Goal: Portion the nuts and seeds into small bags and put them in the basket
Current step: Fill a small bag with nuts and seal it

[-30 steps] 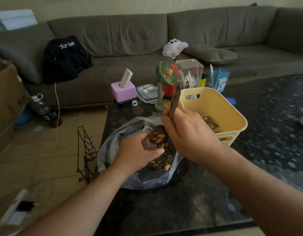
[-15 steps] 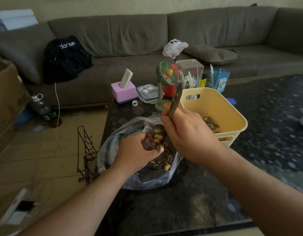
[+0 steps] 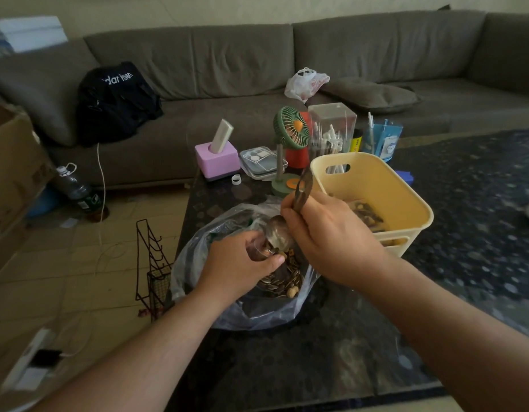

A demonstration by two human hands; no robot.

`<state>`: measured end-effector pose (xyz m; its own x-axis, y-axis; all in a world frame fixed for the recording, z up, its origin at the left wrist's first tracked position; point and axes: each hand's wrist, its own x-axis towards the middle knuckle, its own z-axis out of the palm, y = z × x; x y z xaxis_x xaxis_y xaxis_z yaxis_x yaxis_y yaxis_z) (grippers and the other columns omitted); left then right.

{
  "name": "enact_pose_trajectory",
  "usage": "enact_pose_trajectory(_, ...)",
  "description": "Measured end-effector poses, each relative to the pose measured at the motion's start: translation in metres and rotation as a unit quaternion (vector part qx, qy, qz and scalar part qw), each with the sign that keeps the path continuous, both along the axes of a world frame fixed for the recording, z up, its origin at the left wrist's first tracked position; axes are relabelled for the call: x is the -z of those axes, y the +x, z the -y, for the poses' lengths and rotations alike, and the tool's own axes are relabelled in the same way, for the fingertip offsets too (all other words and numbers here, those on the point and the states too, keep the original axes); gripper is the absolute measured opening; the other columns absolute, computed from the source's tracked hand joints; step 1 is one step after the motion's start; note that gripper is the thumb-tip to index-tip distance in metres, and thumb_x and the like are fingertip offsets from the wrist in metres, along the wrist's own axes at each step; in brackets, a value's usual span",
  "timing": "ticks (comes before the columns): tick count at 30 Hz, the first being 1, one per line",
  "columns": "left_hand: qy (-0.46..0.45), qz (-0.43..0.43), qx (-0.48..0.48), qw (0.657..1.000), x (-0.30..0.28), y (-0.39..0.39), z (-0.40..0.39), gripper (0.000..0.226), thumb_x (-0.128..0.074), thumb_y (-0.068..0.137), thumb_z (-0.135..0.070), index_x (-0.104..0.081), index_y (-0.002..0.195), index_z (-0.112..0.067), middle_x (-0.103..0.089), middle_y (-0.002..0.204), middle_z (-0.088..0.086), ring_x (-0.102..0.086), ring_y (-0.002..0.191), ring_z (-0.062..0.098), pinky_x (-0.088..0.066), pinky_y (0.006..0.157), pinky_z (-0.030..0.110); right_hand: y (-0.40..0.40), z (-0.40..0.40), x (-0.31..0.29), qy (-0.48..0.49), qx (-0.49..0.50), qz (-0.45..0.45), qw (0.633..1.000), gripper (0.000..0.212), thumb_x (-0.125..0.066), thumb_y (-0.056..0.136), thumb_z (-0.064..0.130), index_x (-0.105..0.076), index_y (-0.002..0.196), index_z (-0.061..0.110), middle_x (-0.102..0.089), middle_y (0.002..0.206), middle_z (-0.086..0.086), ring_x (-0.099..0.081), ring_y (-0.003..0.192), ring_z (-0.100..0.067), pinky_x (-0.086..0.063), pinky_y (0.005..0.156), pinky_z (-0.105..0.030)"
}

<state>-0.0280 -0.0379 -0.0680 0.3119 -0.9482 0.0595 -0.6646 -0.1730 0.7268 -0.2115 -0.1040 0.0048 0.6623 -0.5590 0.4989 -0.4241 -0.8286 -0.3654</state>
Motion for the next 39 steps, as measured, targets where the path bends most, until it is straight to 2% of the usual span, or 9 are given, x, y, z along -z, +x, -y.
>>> enact_pose_trajectory(11,0.013,0.036,0.004,0.999,0.004,0.005,0.001,0.032,-0.084,0.082,-0.055,-0.073,0.107,-0.040,-0.074,0.094,-0.024,-0.064,0.090,-0.011,-0.046,0.074,0.013,-0.003,0.000,0.001,0.034,-0.006,0.034,0.999,0.020,-0.046,0.109,0.025,-0.063,0.107,0.015,-0.061,0.095,0.005,-0.054,0.083,-0.009,-0.041,0.074,-0.025)
enact_pose_trajectory(16,0.091,0.082,0.032,0.992,0.013,0.012,0.004,0.072,-0.085,0.082,-0.044,-0.059,0.148,-0.032,-0.070,0.126,-0.017,-0.061,0.112,0.000,-0.045,0.096,0.018,-0.005,0.007,0.015,0.068,0.052,-0.009,0.996,0.023,-0.043,0.110,0.029,-0.058,0.102,0.014,-0.060,0.091,0.002,-0.054,0.081,-0.019,-0.041,0.073,-0.038)
enact_pose_trajectory(19,0.069,0.030,0.002,0.997,0.009,0.020,0.005,0.059,-0.084,0.084,-0.036,-0.065,0.140,-0.034,-0.070,0.107,-0.022,-0.063,0.099,-0.007,-0.050,0.087,0.016,-0.007,0.010,0.021,0.083,0.074,-0.036,0.993,0.024,-0.041,0.110,0.034,-0.057,0.100,0.018,-0.062,0.089,0.001,-0.058,0.081,-0.021,-0.048,0.075,-0.045)
enact_pose_trajectory(22,0.010,-0.016,-0.052,0.998,-0.001,0.028,0.005,0.023,-0.084,0.089,-0.039,-0.070,0.107,-0.043,-0.069,0.085,-0.024,-0.062,0.083,-0.011,-0.053,0.080,0.021,-0.009,0.011,0.023,0.068,0.080,-0.044,0.994,0.022,-0.040,0.111,0.033,-0.054,0.098,0.021,-0.060,0.088,0.001,-0.057,0.078,-0.020,-0.050,0.074,-0.045)
enact_pose_trajectory(25,-0.004,-0.012,-0.061,0.998,-0.005,0.027,0.002,0.030,-0.081,0.092,-0.038,-0.056,0.098,-0.053,-0.061,0.083,-0.030,-0.056,0.082,-0.013,-0.046,0.073,0.017,-0.009,0.010,0.027,0.056,0.082,-0.054,0.994,0.017,-0.039,0.112,0.033,-0.048,0.099,0.026,-0.057,0.087,0.001,-0.055,0.074,-0.020,-0.050,0.068,-0.042)
enact_pose_trajectory(28,0.004,-0.006,-0.052,0.999,-0.001,0.024,0.003,0.028,-0.079,0.094,-0.037,-0.056,0.089,-0.051,-0.063,0.083,-0.028,-0.058,0.084,-0.010,-0.051,0.079,0.021,-0.006,0.011,0.034,0.036,0.091,-0.076,0.992,0.022,-0.036,0.112,0.036,-0.053,0.103,0.024,-0.056,0.087,0.001,-0.055,0.071,-0.019,-0.048,0.063,-0.038)
enact_pose_trajectory(33,-0.001,-0.037,-0.064,0.997,0.009,0.024,0.007,0.037,-0.080,0.093,-0.037,-0.068,0.127,-0.041,-0.062,0.090,-0.033,-0.056,0.088,-0.016,-0.045,0.079,0.015,-0.002,0.008,0.042,0.011,0.089,-0.072,0.993,0.027,-0.037,0.113,0.034,-0.058,0.104,0.020,-0.052,0.082,0.003,-0.052,0.066,-0.016,-0.040,0.057,-0.030)
enact_pose_trajectory(37,0.006,-0.137,-0.076,0.988,0.017,0.022,0.011,0.042,-0.080,0.092,-0.040,-0.067,0.131,-0.042,-0.073,0.098,-0.024,-0.067,0.092,-0.007,-0.054,0.083,0.023,0.001,0.007,0.046,0.033,0.090,-0.080,0.992,0.021,-0.042,0.111,0.029,-0.060,0.106,0.019,-0.059,0.090,0.003,-0.057,0.073,-0.016,-0.051,0.063,-0.034)
enact_pose_trajectory(39,-0.005,-0.187,-0.097,0.978,0.021,0.022,0.016,0.050,-0.083,0.091,-0.038,-0.066,0.138,-0.034,-0.076,0.106,-0.019,-0.070,0.100,0.001,-0.055,0.088,0.026,0.001,0.006,0.048,0.059,0.069,-0.078,0.993,0.018,-0.044,0.110,0.026,-0.061,0.108,0.018,-0.060,0.094,0.003,-0.056,0.077,-0.015,-0.046,0.066,-0.031)
